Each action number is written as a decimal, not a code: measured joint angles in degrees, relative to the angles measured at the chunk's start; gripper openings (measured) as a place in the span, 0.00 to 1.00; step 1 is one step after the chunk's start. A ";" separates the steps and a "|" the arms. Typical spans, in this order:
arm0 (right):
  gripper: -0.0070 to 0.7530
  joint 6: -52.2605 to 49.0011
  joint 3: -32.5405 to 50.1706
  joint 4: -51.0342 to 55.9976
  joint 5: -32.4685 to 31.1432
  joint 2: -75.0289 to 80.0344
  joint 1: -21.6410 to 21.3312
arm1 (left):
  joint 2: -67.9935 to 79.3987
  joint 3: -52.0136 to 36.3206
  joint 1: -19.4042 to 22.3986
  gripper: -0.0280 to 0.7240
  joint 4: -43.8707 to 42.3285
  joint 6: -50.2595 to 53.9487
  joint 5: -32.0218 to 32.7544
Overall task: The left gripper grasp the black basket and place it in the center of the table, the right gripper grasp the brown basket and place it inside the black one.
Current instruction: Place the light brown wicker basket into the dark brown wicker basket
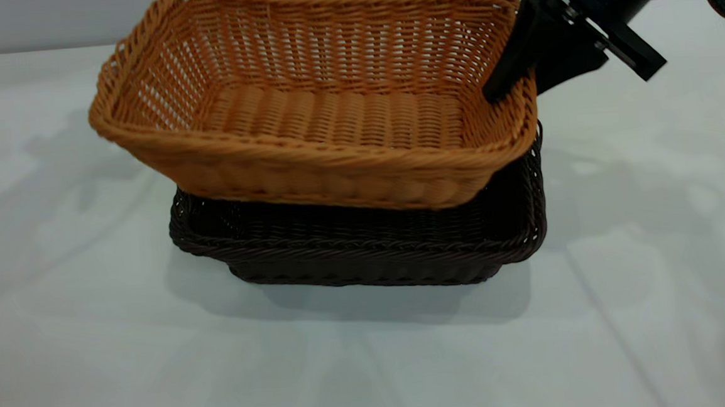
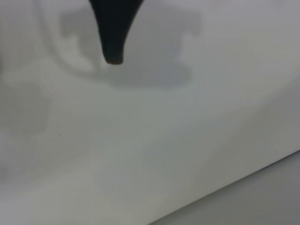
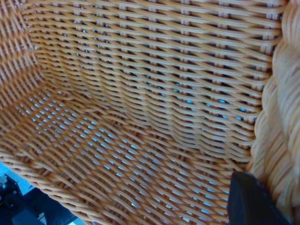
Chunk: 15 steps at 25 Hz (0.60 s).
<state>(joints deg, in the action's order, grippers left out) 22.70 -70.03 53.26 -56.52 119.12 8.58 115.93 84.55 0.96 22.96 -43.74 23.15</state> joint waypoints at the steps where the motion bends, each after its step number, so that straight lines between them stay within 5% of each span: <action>1: 0.09 0.00 1.09 0.00 0.77 -0.52 0.00 | 0.00 0.00 0.00 0.76 0.00 0.00 0.00; 15: 0.10 1.78 6.34 -1.10 8.76 -1.07 0.00 | 0.05 0.00 0.00 0.76 0.00 0.10 1.01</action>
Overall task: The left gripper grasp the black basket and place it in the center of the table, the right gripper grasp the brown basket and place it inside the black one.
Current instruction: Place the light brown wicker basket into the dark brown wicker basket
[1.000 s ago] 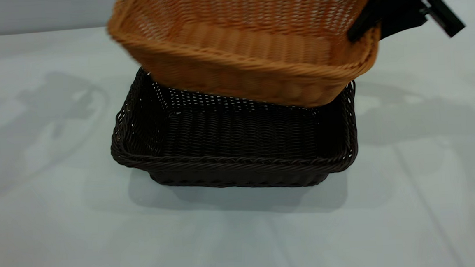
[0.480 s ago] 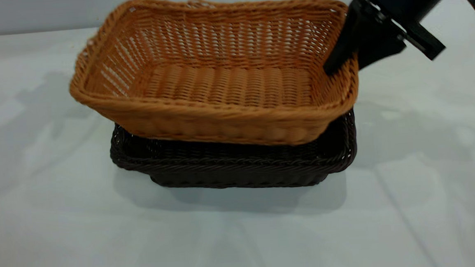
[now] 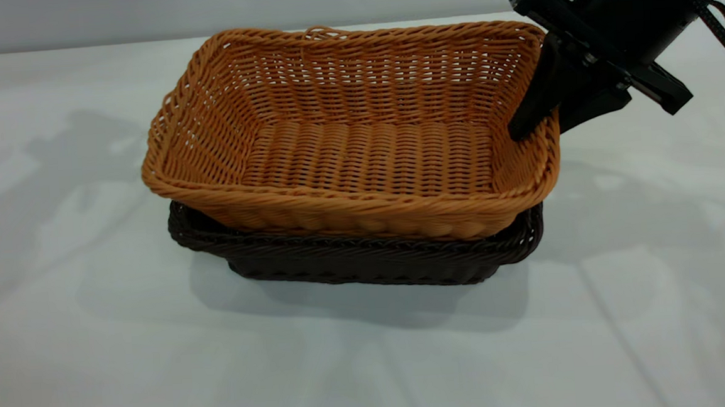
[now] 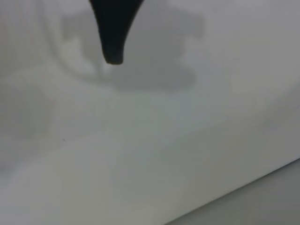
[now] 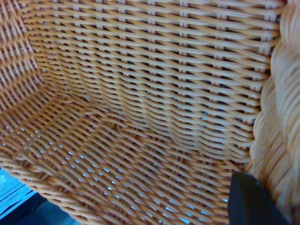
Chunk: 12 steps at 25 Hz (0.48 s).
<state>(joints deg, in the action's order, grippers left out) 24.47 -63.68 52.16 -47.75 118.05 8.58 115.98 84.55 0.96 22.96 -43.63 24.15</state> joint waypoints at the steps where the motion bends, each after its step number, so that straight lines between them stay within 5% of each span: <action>1: 0.10 0.00 0.00 -0.35 0.45 0.14 0.00 | 0.00 0.00 0.00 0.76 0.00 0.00 0.11; 12: 0.26 1.18 -1.72 -8.28 2.95 2.89 0.05 | 0.00 0.00 0.00 0.77 0.00 0.00 0.32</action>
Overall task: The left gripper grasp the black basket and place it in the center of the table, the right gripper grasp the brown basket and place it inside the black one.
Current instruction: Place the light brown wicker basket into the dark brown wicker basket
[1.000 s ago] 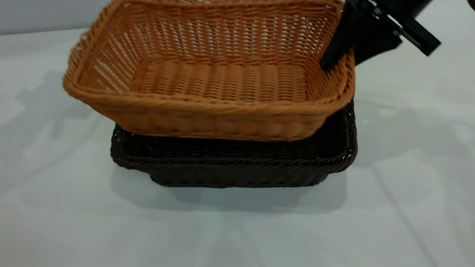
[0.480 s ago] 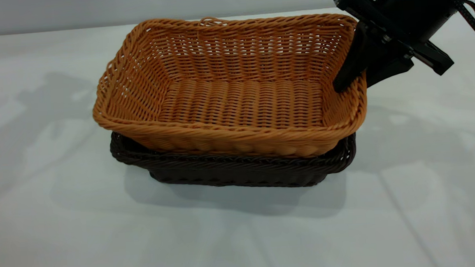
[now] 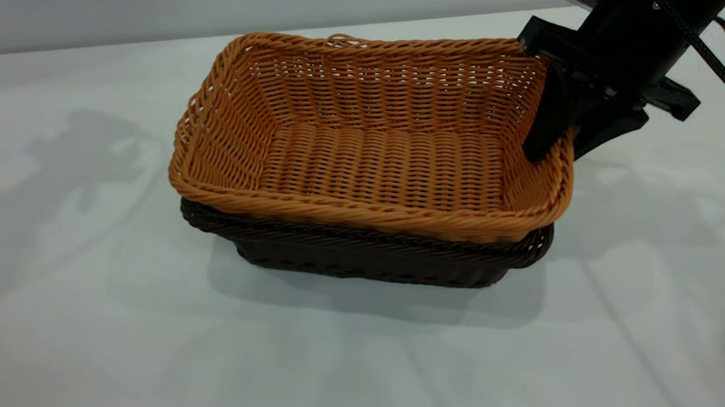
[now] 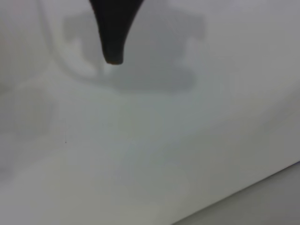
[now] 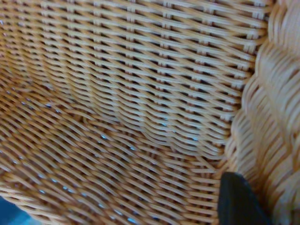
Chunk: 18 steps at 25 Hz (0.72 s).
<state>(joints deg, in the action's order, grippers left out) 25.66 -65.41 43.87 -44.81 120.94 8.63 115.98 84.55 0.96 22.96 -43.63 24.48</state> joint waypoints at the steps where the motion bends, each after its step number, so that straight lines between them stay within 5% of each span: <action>1: 0.28 0.15 -0.67 -1.51 -0.19 0.00 0.00 | 0.00 0.00 0.00 0.77 0.00 0.00 0.00; 18: 0.66 -0.18 -9.96 -9.67 -2.89 -0.45 -0.06 | -0.62 0.00 0.00 0.77 -0.12 -0.12 2.81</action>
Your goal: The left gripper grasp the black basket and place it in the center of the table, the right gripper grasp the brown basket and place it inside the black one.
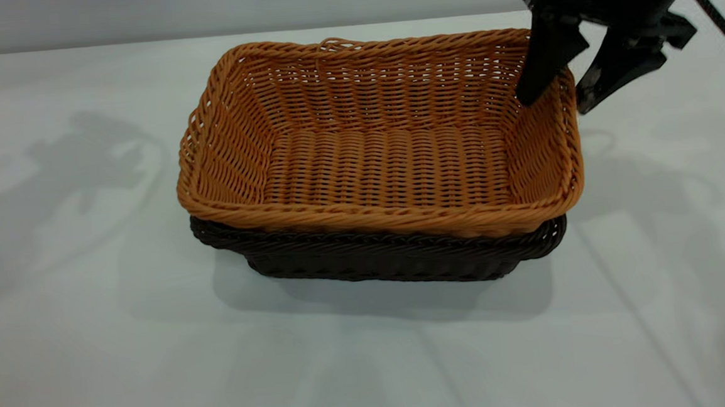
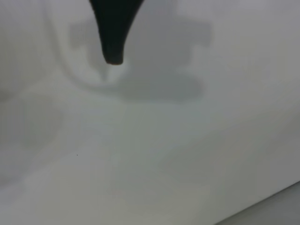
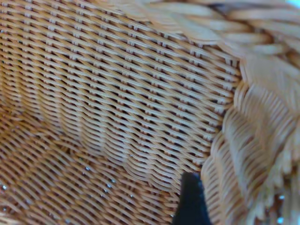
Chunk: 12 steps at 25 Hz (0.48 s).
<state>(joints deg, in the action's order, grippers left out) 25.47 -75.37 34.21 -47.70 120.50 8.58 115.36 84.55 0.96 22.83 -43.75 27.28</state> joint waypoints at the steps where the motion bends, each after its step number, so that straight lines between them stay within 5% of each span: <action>1: 0.69 -0.69 -0.94 -1.25 -0.87 -0.42 0.00 | -0.54 0.00 0.00 0.77 -0.04 0.00 0.16; 12: 0.77 -6.97 -9.54 -5.78 -7.54 -22.57 0.00 | -20.51 -0.04 0.00 0.77 -0.37 7.45 12.25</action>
<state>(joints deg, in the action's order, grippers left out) 18.50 -84.90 28.43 -55.24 97.93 8.58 94.85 84.51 0.96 22.47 -36.30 39.53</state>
